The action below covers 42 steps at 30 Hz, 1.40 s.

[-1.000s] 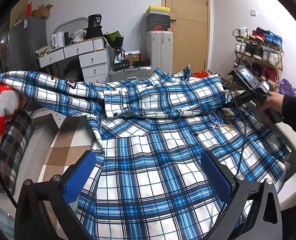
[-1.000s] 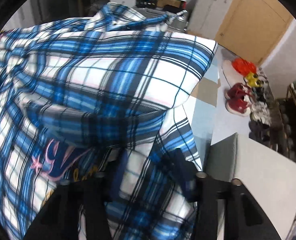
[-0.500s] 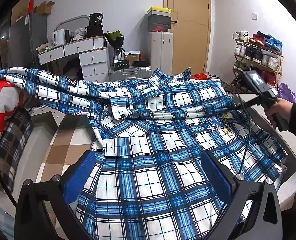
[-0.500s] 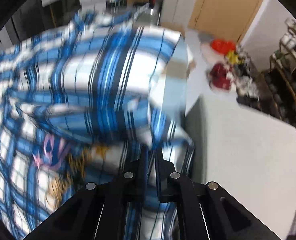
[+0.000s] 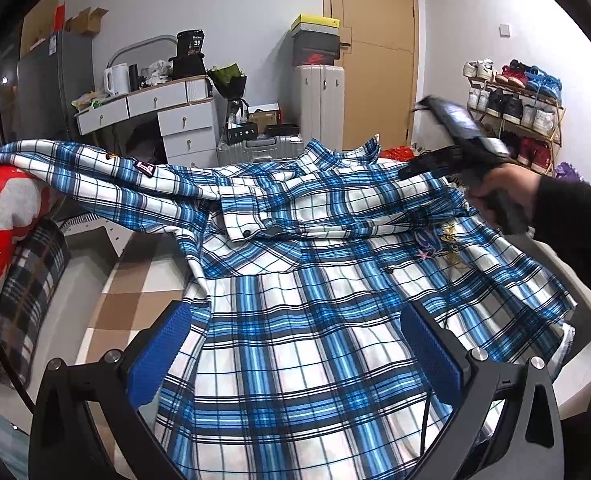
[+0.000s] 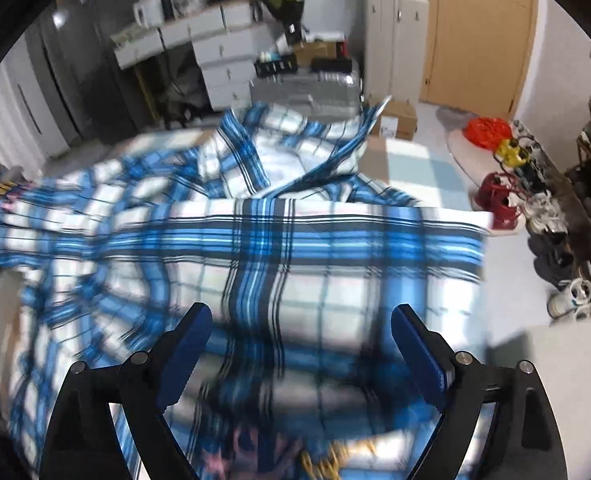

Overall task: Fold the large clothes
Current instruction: 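Grasp the other sleeve cuff with the left gripper and lift it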

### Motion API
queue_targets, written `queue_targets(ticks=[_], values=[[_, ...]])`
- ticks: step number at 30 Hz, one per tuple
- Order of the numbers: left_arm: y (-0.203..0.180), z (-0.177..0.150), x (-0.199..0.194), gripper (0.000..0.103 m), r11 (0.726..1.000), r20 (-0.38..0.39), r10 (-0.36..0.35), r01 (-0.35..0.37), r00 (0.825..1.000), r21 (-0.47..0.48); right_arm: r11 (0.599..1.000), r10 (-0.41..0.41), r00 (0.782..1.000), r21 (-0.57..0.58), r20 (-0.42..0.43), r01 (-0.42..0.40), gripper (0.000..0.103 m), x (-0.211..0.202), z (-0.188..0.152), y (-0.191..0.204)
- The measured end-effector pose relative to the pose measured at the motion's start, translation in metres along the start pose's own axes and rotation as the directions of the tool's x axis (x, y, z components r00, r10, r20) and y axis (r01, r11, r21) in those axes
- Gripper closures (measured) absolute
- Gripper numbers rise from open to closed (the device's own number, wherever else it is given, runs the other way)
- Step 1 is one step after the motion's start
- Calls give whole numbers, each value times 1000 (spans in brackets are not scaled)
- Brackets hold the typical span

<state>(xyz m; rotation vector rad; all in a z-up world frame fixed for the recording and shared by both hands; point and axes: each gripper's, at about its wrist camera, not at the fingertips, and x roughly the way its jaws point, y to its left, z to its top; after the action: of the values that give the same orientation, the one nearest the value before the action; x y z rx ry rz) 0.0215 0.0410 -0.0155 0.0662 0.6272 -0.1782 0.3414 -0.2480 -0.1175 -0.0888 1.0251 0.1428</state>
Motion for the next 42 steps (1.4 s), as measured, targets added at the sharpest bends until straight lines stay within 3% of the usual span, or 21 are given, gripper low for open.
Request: queue_targets(ticks=[3, 6, 9, 11, 13, 17, 20, 23, 26, 27, 30, 32, 33, 35, 36, 37, 38, 42], values=[[5, 0, 2, 1, 1000, -5, 4, -4, 1000, -6, 996, -92, 993, -20, -74, 91, 11, 35, 4, 10], [10, 2, 4, 1, 1000, -17, -4, 4, 1000, -20, 991, -126, 977, -55, -172, 119, 7, 68, -1, 13], [14, 4, 6, 1, 1000, -20, -7, 6, 1000, -30, 989, -139, 979, -63, -148, 131, 5, 63, -3, 14], [14, 3, 6, 1, 999, -21, -2, 2, 1000, -34, 995, -102, 992, -16, -78, 101, 6, 42, -6, 14], [16, 2, 4, 1, 999, -17, -2, 1, 1000, -45, 998, -1, 1000, 62, 24, -1, 6, 9, -14, 9], [17, 3, 0, 1, 998, 6, 22, -21, 1000, -52, 970, 154, 967, 155, 202, -187, 5, -57, -47, 14], [20, 4, -6, 1, 997, 47, 55, -53, 997, -60, 938, 241, 912, 161, 331, -306, 0, -110, -89, 27], [26, 9, -13, 1, 990, 92, 126, -119, 988, -81, 929, 264, 854, 119, 448, -350, 0, -151, -124, 46], [42, 19, -25, 1, 978, 115, 164, -145, 980, -152, 907, 285, 736, 75, 613, -414, 0, -192, -166, 58], [53, 25, -34, 1, 970, 126, 172, -146, 977, -195, 898, 282, 672, 57, 684, -436, 0, -209, -183, 60], [85, 39, -61, 1, 944, 154, 200, -149, 968, -293, 904, 287, 558, -28, 779, -427, 0, -247, -200, 70], [105, 47, -78, 1, 927, 172, 220, -151, 960, -344, 891, 313, 455, -92, 834, -444, 0, -267, -214, 73], [123, 55, -89, 1, 913, 176, 235, -155, 956, -377, 870, 332, 388, -121, 860, -477, 0, -274, -222, 71], [152, 65, -103, 1, 890, 174, 249, -154, 953, -430, 825, 360, 312, -144, 879, -547, 0, -277, -233, 68], [170, 71, -109, 1, 872, 163, 255, -154, 953, -465, 781, 393, 280, -157, 876, -604, 0, -274, -234, 64], [186, 74, -113, 1, 852, 153, 258, -150, 954, -502, 757, 413, 274, -160, 868, -634, 0, -270, -232, 63], [207, 77, -118, 1, 822, 139, 262, -145, 955, -550, 745, 418, 286, -146, 862, -651, 0, -266, -230, 62], [281, 78, -123, 1, 708, 55, 254, -147, 966, -691, 744, 433, 385, -81, 815, -664, 0, -245, -218, 64]])
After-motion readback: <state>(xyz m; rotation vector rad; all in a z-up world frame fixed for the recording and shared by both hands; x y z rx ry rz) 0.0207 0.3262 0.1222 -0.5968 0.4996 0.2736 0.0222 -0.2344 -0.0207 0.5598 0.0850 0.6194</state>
